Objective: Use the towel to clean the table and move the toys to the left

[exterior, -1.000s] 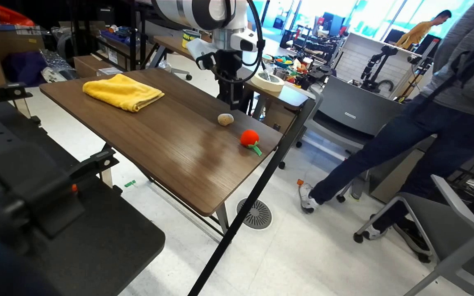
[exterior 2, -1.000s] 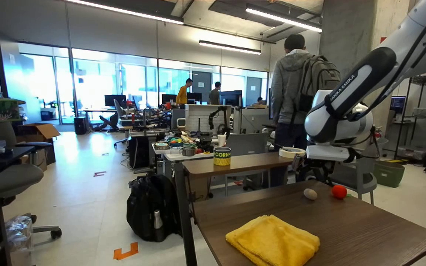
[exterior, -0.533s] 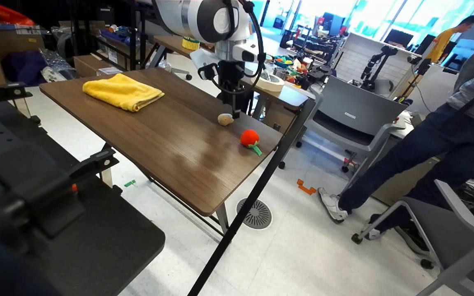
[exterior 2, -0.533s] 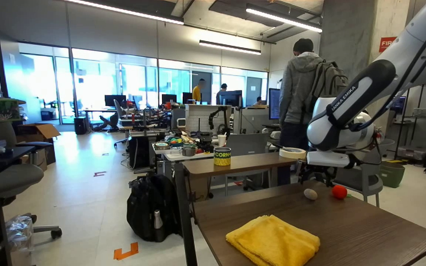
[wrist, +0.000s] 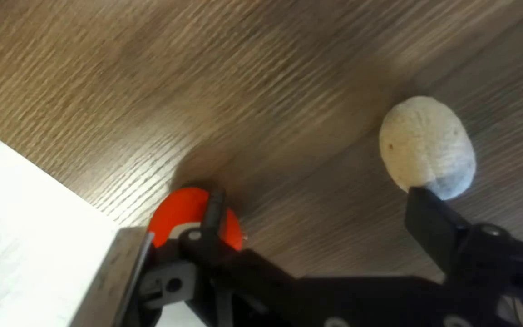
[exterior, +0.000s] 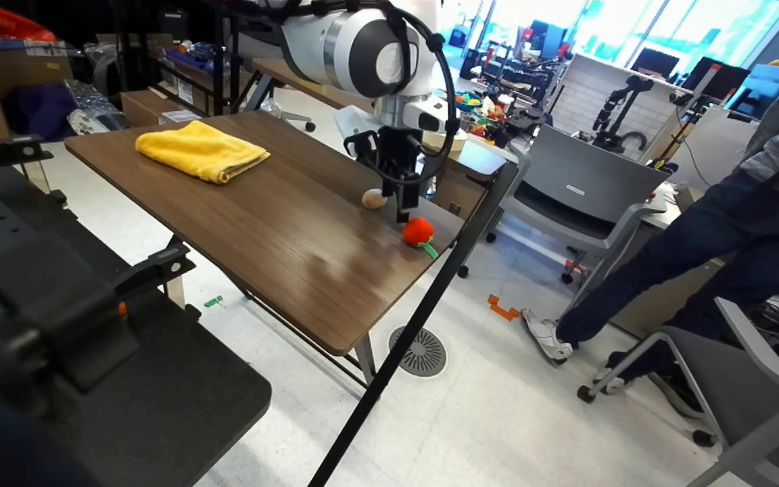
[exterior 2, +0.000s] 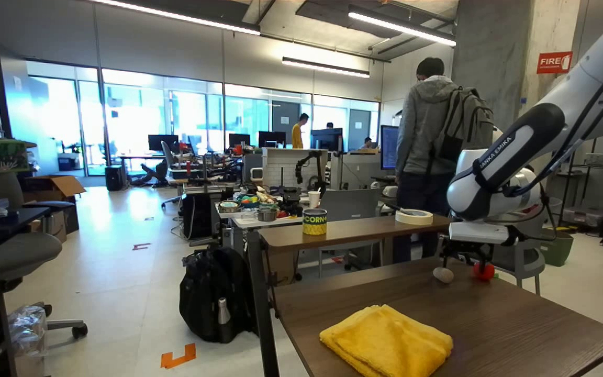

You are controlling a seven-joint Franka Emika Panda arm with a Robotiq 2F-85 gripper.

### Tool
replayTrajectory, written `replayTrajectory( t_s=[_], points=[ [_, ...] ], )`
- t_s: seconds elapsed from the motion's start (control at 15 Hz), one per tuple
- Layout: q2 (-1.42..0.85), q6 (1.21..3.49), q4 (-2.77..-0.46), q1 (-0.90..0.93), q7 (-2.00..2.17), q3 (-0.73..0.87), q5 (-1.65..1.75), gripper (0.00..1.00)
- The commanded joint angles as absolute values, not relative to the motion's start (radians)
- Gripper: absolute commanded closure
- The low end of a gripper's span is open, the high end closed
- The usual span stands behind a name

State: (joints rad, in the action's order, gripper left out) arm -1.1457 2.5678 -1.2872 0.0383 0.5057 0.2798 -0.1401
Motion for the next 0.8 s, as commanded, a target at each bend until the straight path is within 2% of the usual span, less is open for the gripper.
replayTrajectory(
  t_s=[0.0, 0.33, 0.67, 0.73],
  points=[
    [-1.164, 2.533, -1.227, 0.016, 0.510, 0.248, -0.128, 0.00],
    [-1.123, 2.591, -1.271, 0.034, 0.493, 0.198, -0.139, 0.00],
    [-1.163, 2.552, -1.211, 0.068, 0.538, 0.193, -0.134, 0.00],
    [-1.172, 2.542, -1.196, 0.073, 0.550, 0.195, -0.136, 0.25]
  ],
)
